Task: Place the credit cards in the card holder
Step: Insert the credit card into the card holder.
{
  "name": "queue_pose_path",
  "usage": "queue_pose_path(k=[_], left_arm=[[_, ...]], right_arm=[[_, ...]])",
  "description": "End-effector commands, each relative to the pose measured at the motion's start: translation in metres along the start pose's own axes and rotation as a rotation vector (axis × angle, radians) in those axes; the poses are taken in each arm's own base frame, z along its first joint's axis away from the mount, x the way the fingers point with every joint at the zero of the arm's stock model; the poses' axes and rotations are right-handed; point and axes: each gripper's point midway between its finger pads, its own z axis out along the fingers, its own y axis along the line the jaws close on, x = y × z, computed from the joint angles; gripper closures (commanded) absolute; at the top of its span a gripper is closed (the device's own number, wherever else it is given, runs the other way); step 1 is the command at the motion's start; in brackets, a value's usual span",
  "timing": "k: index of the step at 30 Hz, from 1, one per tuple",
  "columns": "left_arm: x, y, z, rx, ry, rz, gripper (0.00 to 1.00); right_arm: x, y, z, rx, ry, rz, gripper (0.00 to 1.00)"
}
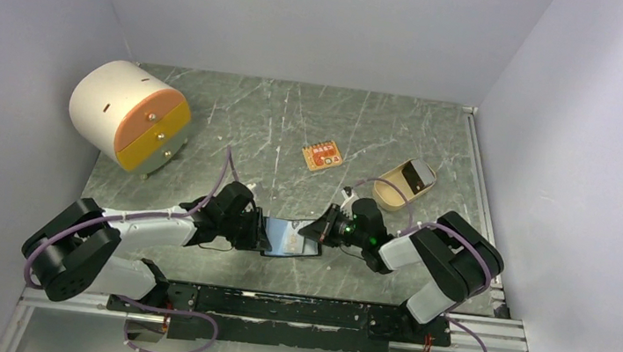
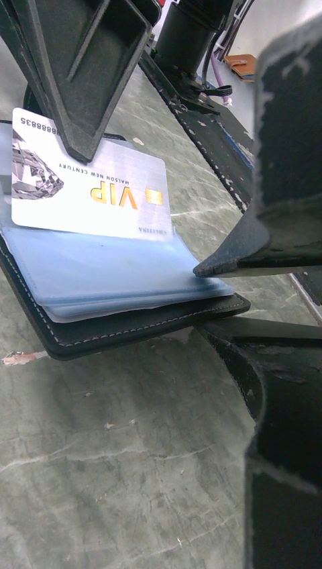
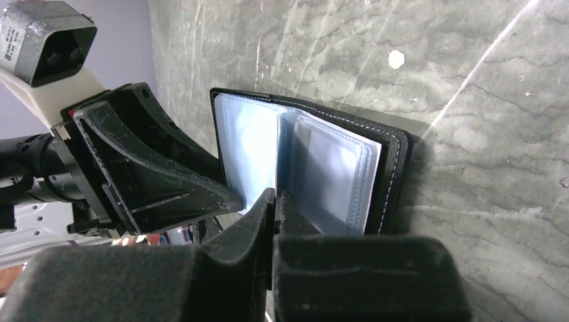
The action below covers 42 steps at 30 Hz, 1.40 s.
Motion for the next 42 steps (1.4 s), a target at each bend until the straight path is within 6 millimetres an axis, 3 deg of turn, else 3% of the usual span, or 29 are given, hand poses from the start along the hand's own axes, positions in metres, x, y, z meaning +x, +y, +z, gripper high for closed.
queue_pose_path(k=[1, 11, 16, 26, 30, 35, 42], left_arm=[[-0.014, -0.016, 0.000, 0.049, -0.031, 0.019, 0.67], [-0.015, -0.016, 0.000, 0.042, -0.031, 0.026, 0.68], [-0.016, -0.017, 0.001, 0.038, -0.028, 0.031, 0.68], [-0.017, -0.017, 0.000, 0.038, -0.032, 0.033, 0.68], [-0.018, -0.018, -0.001, 0.038, -0.036, 0.034, 0.68], [-0.018, -0.018, -0.001, 0.038, -0.036, 0.034, 0.68], [-0.018, -0.018, 0.001, 0.040, -0.032, 0.033, 0.68]], right_arm=[[0.007, -0.003, -0.002, 0.020, 0.028, -0.033, 0.98], [0.006, -0.006, 0.000, 0.041, 0.036, -0.025, 0.98], [0.010, -0.001, 0.006, -0.006, 0.074, -0.056, 0.92], [0.009, -0.013, 0.009, 0.070, 0.100, -0.081, 0.83], [0.006, -0.024, 0.001, 0.169, 0.088, -0.083, 0.90], [0.003, -0.023, -0.008, 0.192, 0.049, -0.072, 0.91], [0.011, -0.020, -0.001, 0.152, 0.079, -0.062, 0.91]])
